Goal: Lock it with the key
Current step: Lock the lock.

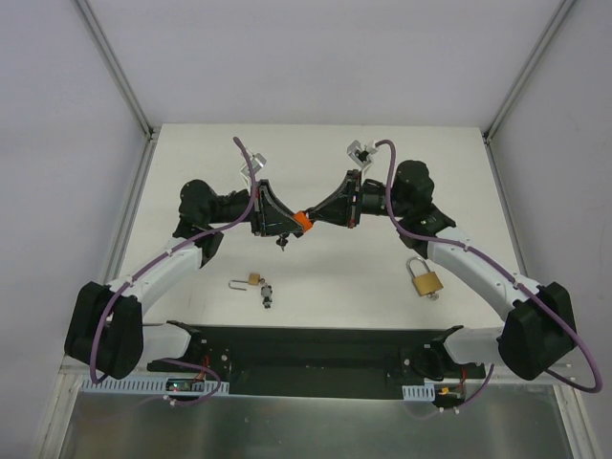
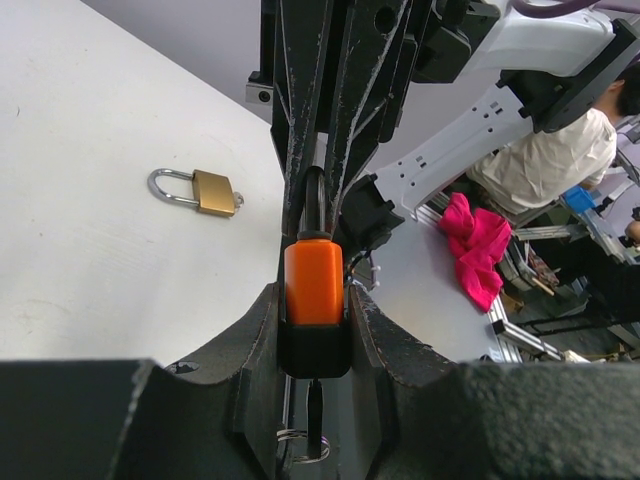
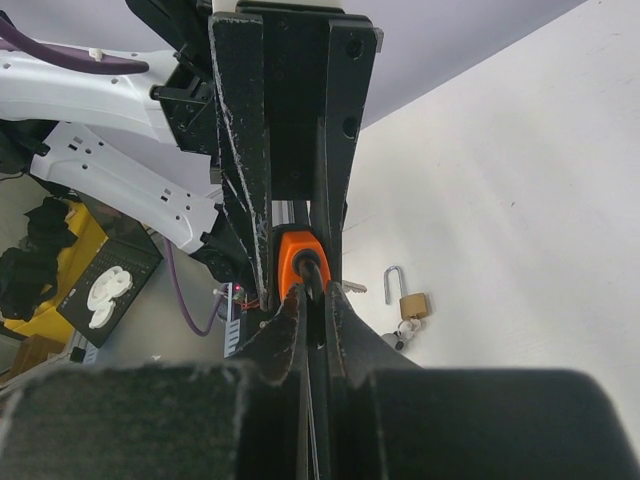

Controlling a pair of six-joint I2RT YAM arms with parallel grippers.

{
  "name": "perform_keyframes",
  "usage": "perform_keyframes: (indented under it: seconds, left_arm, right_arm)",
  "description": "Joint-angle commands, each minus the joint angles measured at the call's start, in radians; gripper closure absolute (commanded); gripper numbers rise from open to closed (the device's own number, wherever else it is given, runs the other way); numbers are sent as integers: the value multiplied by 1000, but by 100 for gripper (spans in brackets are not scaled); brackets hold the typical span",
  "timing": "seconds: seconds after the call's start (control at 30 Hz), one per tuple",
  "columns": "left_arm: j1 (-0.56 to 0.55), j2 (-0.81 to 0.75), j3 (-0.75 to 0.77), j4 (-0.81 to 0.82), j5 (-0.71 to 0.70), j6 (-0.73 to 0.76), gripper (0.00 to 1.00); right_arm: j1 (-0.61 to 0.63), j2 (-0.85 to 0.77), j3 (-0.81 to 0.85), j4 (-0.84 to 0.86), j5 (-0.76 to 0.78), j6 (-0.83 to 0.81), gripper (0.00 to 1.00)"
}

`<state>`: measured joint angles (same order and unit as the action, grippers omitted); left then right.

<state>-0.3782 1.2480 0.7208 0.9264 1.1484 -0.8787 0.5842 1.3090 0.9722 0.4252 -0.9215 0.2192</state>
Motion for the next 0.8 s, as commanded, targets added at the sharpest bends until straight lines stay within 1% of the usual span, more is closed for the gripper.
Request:
perform_keyframes:
  seconds: [0.0, 0.07, 0.17, 0.23, 0.27, 0.3, 0.33, 0.37, 0.4, 0.43, 0.47, 0.5, 0.53, 0.6, 0.63, 0.67, 0.7, 0.73, 0.77]
  left_arm:
    - [-33, -12, 101, 235, -177, -20, 100]
    - [-33, -15, 101, 220, -153, -8, 100]
    - [-33, -33, 101, 138, -145, 39, 100]
    - [-33, -56, 100, 42, -142, 102, 100]
    - [-34, -65, 101, 4, -141, 128, 98]
    - [-33, -87, 107, -89, -141, 156, 91]
    - [-33, -96, 111, -133, -142, 215, 84]
    - [-33, -108, 114, -183, -148, 243, 67]
    - [-33, -130, 121, -272, -151, 274, 58]
    - [-33, -139, 129, -331, -159, 335, 50]
    - [-33, -150, 138, -383, -167, 368, 34]
    - [-33, -165, 159, -437, -183, 435, 28]
    - [-31, -171, 175, -556, -188, 470, 24]
    - [-31, -186, 218, -662, -202, 564, 15]
    - [-31, -190, 230, -740, -200, 590, 14]
    - [-31, -193, 250, -776, -199, 613, 13]
    - [-31, -199, 258, -800, -196, 647, 9]
    - [-31, -200, 264, -822, -185, 662, 8]
    - [-31, -203, 272, -857, -176, 675, 6]
  right_arm:
    - [124, 42, -7, -131, -83, -40, 99]
    - [121, 33, 2, -134, -70, -37, 99]
    - [105, 26, 34, -144, -68, -29, 99]
    - [88, 22, 55, -151, -69, -24, 99]
    - [83, 19, 75, -158, -71, -24, 99]
    - [71, 18, 89, -163, -74, -29, 99]
    - [69, 18, 100, -167, -77, -32, 99]
    - [62, 19, 129, -193, -83, -41, 99]
    - [60, 24, 144, -213, -86, -55, 99]
    - [59, 27, 163, -270, -89, -87, 99]
    - [59, 36, 184, -304, -96, -112, 99]
    - [59, 41, 219, -337, -97, -132, 99]
    - [57, 44, 238, -392, -100, -171, 99]
    - [57, 50, 278, -454, -100, -211, 99]
    - [55, 53, 289, -507, -97, -240, 99]
    - [52, 56, 299, -537, -97, -279, 99]
    - [51, 59, 327, -569, -94, -305, 99]
    - [48, 64, 341, -641, -88, -329, 99]
    - [46, 71, 362, -684, -83, -390, 99]
